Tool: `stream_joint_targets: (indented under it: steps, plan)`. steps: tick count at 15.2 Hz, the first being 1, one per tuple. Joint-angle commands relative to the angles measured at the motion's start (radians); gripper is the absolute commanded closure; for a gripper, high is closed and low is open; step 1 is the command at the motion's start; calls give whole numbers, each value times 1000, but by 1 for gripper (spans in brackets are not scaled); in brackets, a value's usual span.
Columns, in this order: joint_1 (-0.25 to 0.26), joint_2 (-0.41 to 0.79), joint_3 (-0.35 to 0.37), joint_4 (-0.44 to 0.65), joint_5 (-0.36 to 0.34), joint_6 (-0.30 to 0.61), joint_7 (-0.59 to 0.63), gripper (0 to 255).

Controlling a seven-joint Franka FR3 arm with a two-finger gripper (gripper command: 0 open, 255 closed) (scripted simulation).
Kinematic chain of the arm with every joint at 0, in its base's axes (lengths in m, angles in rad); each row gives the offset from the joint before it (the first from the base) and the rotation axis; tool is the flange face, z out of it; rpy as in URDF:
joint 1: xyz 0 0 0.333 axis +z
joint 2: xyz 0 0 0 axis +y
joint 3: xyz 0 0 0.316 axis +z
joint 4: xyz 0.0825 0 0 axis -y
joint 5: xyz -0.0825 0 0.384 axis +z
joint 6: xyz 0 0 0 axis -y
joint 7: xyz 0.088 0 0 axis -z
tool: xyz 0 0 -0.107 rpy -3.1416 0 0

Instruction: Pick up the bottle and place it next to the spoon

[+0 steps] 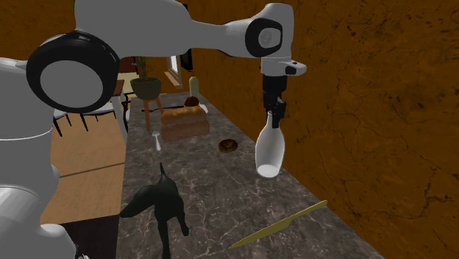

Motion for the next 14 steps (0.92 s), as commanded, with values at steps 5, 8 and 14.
stream_joint_targets:
  steps: [5,8,14]
  plan:
    - [1,3,0,17,-1,-15,0,255]
    - [6,14,0,76,-3,-62,-2,255]
    - [20,51,0,216,-10,-165,-4,255]
